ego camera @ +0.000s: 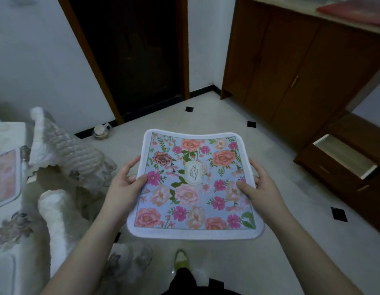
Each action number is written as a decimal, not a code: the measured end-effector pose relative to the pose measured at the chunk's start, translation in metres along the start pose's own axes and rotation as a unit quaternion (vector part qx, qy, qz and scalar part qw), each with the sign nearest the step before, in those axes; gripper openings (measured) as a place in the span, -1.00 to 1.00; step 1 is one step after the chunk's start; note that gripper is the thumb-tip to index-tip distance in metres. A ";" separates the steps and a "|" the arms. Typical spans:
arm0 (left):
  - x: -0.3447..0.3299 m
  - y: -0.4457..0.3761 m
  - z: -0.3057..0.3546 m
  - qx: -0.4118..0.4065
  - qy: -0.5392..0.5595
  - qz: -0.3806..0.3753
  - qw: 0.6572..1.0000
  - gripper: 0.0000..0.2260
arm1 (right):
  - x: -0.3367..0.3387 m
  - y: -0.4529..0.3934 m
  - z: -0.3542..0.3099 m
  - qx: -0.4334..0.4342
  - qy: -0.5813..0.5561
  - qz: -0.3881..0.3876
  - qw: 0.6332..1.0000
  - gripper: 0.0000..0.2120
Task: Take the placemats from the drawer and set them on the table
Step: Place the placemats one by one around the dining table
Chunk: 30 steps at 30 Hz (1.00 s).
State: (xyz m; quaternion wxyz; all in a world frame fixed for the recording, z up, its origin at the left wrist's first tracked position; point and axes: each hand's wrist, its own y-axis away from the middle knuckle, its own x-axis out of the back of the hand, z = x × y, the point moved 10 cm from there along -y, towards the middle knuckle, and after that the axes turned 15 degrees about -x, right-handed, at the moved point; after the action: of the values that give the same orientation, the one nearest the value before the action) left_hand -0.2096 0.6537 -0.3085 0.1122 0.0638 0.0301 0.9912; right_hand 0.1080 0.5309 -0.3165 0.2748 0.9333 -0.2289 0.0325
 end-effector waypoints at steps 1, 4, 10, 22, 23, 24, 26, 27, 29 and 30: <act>0.007 -0.014 -0.001 -0.002 0.000 0.001 1.000 -0.54 | -0.011 -0.013 -0.010 0.002 0.007 -0.003 1.000 -0.42; 0.029 -0.055 -0.002 -0.001 0.008 0.009 1.000 -0.53 | -0.044 -0.048 -0.044 0.007 0.029 -0.018 0.999 -0.41; 0.064 -0.129 -0.007 0.013 0.030 0.026 0.999 -0.52 | -0.095 -0.114 -0.095 0.007 0.050 -0.033 0.998 -0.38; 0.106 -0.250 -0.012 0.019 0.017 0.104 0.994 -0.55 | -0.172 -0.247 -0.183 0.029 0.075 -0.097 0.992 -0.43; 0.107 -0.261 -0.013 0.025 0.020 0.112 0.993 -0.56 | -0.177 -0.261 -0.190 0.030 0.076 -0.106 0.991 -0.43; 0.106 -0.272 -0.015 0.029 0.025 0.123 0.992 -0.56 | -0.181 -0.276 -0.197 0.030 0.078 -0.113 0.990 -0.43; 0.106 -0.294 -0.015 0.033 0.027 0.144 0.989 -0.55 | -0.190 -0.305 -0.212 0.033 0.083 -0.127 0.988 -0.42; 0.107 -0.305 -0.014 0.033 0.026 0.151 0.988 -0.55 | -0.194 -0.320 -0.219 0.034 0.086 -0.133 0.987 -0.42; 0.107 -0.326 -0.012 0.038 0.022 0.163 0.986 -0.55 | -0.202 -0.348 -0.234 0.035 0.097 -0.146 0.984 -0.41; 0.107 -0.336 -0.011 0.040 0.020 0.169 0.985 -0.55 | -0.206 -0.361 -0.241 0.033 0.101 -0.152 0.983 -0.41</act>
State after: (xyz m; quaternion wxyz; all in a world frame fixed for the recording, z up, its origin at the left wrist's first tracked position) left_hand -0.2414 1.0043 -0.3312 -0.0606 0.0523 0.0612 0.9949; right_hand 0.1008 1.0109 -0.3308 0.2674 0.9577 -0.0544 0.0918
